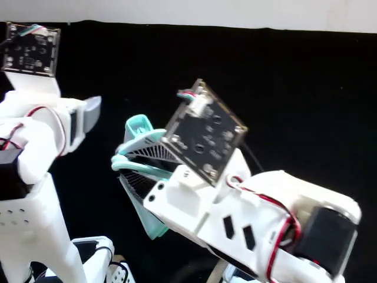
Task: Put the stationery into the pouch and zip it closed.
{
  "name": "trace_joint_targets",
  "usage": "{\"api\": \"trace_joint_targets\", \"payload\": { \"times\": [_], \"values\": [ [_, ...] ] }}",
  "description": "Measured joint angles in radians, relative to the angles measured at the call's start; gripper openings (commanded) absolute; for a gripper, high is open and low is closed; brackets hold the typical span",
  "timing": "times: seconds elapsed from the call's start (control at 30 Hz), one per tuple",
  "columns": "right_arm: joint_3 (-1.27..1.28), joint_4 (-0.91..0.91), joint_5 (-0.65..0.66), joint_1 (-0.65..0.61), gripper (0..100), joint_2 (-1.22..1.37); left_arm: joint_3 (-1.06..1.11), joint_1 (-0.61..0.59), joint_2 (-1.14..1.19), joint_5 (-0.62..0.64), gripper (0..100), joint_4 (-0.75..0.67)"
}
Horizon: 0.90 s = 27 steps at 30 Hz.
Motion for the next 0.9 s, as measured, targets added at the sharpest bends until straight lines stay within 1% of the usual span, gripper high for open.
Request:
{"api": "trace_joint_targets", "payload": {
  "times": [0.1, 0.37, 0.6, 0.8, 0.9],
  "values": [
    [-0.009, 0.000, 0.000, 0.000, 0.7, 0.000, 0.000, 0.046, 0.000, 0.000, 27, 0.000],
    [-0.009, 0.000, 0.021, 0.000, 0.7, 0.006, -0.038, 0.083, 0.000, 0.000, 27, 0.000],
    [-0.009, 0.000, 0.025, 0.000, 0.7, 0.009, -0.163, 0.084, -0.002, 0.000, 27, 0.107],
    [-0.009, 0.000, 0.028, 0.000, 0.7, 0.009, -0.158, 0.199, -0.002, -0.029, 27, 0.127],
    [-0.009, 0.000, 0.028, 0.000, 0.7, 0.009, -0.155, 0.221, -0.002, -0.035, 27, 0.127]
  ]
}}
